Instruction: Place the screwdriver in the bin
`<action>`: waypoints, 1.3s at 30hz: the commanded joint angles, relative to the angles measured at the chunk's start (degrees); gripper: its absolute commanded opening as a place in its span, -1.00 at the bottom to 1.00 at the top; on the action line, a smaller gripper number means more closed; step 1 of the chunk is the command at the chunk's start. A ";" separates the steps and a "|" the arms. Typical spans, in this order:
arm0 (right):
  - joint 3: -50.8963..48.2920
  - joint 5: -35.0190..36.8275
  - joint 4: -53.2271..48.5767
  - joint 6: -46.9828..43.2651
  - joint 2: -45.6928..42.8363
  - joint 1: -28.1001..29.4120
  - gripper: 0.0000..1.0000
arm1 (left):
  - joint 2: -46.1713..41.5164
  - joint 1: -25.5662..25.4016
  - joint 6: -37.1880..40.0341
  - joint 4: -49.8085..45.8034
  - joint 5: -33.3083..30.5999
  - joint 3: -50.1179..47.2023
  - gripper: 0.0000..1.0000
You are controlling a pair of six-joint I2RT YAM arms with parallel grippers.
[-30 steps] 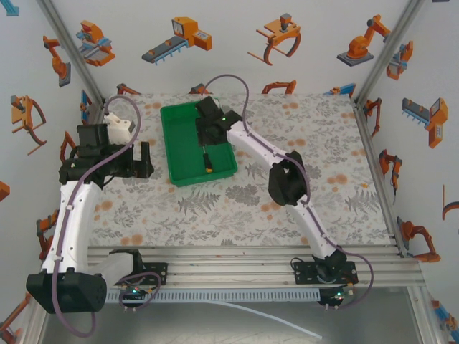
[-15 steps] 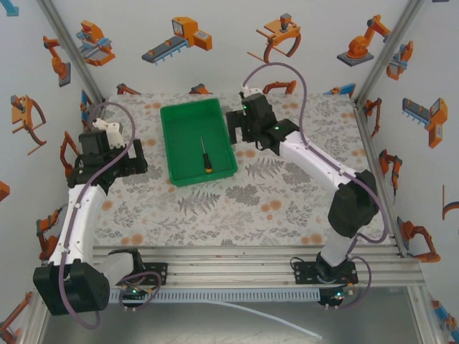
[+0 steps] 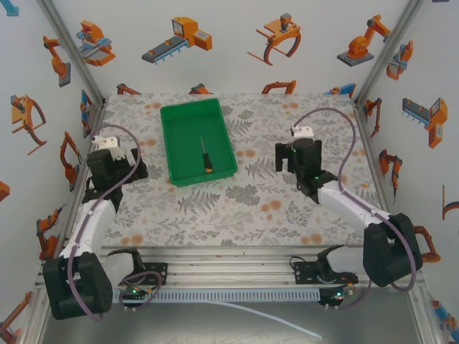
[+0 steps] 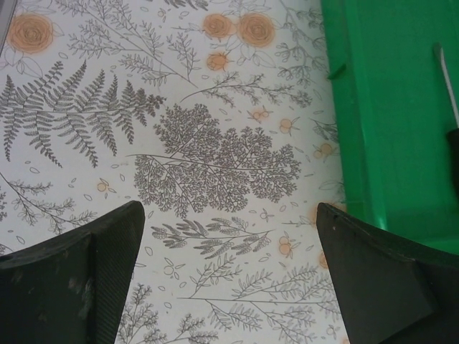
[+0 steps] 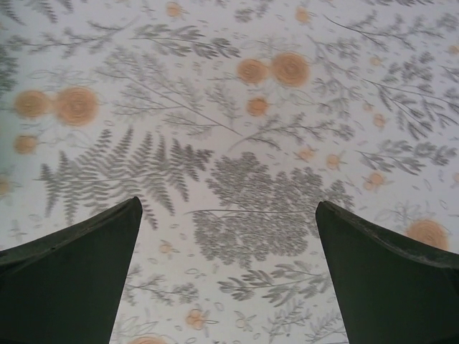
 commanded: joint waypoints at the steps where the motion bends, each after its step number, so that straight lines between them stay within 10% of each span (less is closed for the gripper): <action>1: -5.64 2.25 11.86 -2.94 -2.49 -3.69 0.99 | 2.41 0.50 -1.27 15.30 1.27 -4.78 0.95; 15: -23.10 -2.49 38.34 -7.12 1.95 -14.74 0.99 | 19.10 1.47 -1.42 45.37 6.08 -13.38 0.95; 32: -22.43 -9.01 51.41 -5.70 15.91 -19.90 0.99 | 29.08 -0.72 2.01 59.91 9.06 -15.80 0.95; 39: -19.34 -3.26 45.54 -3.38 15.93 -19.94 0.99 | 27.16 -1.75 2.32 46.20 4.51 -10.55 0.95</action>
